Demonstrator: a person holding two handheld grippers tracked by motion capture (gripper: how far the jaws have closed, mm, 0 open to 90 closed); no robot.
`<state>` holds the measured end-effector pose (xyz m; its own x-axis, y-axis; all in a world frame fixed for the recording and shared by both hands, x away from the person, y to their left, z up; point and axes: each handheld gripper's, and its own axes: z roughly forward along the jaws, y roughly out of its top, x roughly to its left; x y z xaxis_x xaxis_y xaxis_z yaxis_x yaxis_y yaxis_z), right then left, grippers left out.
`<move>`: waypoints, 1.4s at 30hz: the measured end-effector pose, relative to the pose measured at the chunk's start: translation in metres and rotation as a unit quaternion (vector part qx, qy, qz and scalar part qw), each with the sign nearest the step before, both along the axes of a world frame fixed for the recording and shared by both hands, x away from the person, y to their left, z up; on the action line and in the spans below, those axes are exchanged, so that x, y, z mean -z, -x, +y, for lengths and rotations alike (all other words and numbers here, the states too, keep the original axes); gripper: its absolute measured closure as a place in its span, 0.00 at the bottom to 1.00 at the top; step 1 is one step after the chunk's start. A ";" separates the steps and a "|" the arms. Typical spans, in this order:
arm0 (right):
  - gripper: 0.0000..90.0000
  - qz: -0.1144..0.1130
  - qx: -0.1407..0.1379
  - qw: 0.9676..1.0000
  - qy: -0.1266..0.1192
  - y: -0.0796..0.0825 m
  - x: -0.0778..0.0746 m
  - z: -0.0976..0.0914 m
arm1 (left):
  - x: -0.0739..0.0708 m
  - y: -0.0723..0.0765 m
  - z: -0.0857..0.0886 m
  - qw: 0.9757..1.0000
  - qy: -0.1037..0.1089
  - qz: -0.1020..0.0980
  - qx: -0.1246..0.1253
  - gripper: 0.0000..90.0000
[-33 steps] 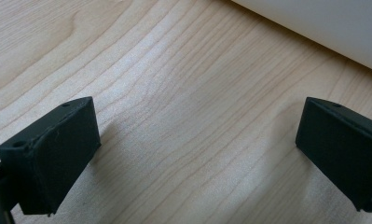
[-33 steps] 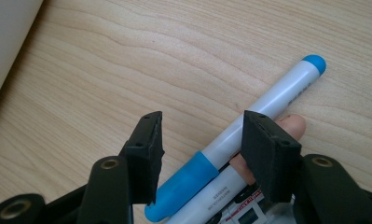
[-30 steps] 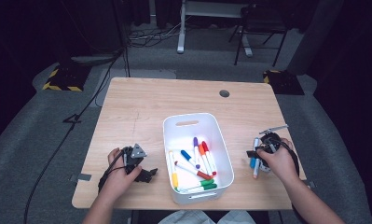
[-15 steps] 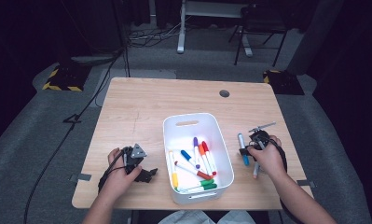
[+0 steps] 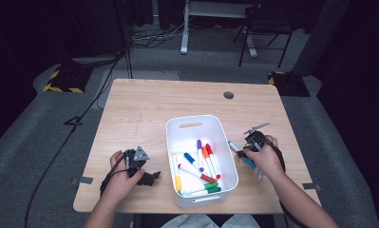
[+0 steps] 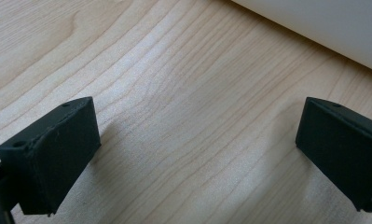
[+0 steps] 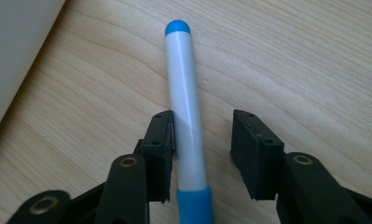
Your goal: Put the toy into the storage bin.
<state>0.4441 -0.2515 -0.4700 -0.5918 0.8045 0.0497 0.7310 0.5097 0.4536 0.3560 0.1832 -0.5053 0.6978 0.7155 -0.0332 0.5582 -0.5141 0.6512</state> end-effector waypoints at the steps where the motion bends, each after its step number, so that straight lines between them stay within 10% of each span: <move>1: 0.76 0.003 -0.001 1.000 -0.002 0.000 -0.001 0.002 | 0.000 0.000 0.000 1.000 0.000 0.000 0.000 0.00; 11: 0.85 0.012 -0.011 1.000 -0.013 0.003 -0.006 -0.004 | 0.000 0.000 0.000 1.000 0.000 0.000 0.000 0.00; 42: 0.85 -0.061 -0.105 0.990 -0.070 0.064 -0.119 0.021 | 0.000 0.002 0.001 1.000 -0.003 -0.007 -0.006 0.00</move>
